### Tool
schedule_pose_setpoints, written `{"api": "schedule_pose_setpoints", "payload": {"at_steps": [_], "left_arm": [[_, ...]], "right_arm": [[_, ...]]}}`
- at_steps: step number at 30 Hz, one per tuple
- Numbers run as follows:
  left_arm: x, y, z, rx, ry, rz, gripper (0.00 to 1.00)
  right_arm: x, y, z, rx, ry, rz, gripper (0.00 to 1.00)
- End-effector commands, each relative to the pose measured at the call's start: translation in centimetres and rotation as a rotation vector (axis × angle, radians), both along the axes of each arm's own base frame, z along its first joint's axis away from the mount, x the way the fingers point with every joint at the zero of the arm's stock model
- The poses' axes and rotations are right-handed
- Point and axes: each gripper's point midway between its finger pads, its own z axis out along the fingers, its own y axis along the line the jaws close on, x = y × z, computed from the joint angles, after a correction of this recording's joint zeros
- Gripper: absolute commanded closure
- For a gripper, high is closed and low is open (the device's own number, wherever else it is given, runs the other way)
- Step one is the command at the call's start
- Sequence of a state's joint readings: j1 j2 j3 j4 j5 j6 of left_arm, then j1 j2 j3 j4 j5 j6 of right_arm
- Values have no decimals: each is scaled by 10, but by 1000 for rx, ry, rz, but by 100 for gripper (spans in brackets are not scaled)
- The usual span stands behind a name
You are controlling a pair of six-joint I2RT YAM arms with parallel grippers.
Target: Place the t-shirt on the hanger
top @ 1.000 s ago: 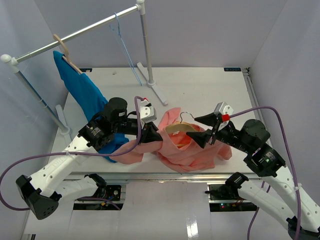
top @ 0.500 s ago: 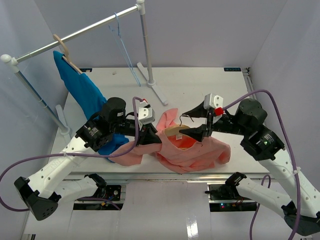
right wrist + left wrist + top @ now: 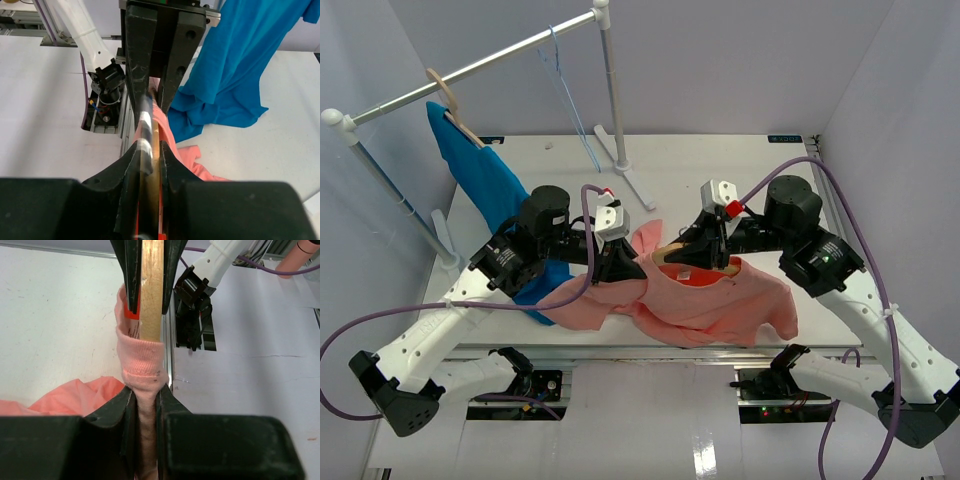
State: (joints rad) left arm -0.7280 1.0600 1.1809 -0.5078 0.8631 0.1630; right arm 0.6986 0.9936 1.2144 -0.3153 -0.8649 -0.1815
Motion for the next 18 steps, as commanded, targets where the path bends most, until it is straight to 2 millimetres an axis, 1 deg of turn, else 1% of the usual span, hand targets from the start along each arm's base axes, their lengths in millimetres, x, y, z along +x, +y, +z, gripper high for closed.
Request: {"api": "schedule_pose_setpoints", "payload": {"at_steps": [1, 2, 4, 6, 7, 10, 13, 16, 18], "left_arm": [[-2, -3, 40, -99, -45, -5, 95], [0, -3, 43, -104, -45, 17, 91], [2, -1, 47, -105, -46, 37, 86], [3, 3, 56, -106, -52, 73, 75], [4, 5, 55, -96, -45, 87, 73], [6, 15, 59, -82, -71, 148, 70], [3, 21, 62, -87, -89, 160, 68], [10, 27, 62, -77, -107, 220, 63], [13, 30, 60, -62, -110, 249, 62]], "right_arm": [[8, -1, 27, 63, -84, -49, 92], [7, -3, 32, 70, -90, -59, 92], [5, -6, 41, 82, -96, -64, 92], [-1, -10, 52, 90, -95, -66, 92], [-3, -12, 56, 90, -92, -66, 92], [0, -14, 59, 67, -65, -99, 92], [4, -16, 64, 58, -60, -127, 92], [3, -18, 66, 56, -60, -137, 92], [3, -19, 68, 56, -56, -137, 92]]}}
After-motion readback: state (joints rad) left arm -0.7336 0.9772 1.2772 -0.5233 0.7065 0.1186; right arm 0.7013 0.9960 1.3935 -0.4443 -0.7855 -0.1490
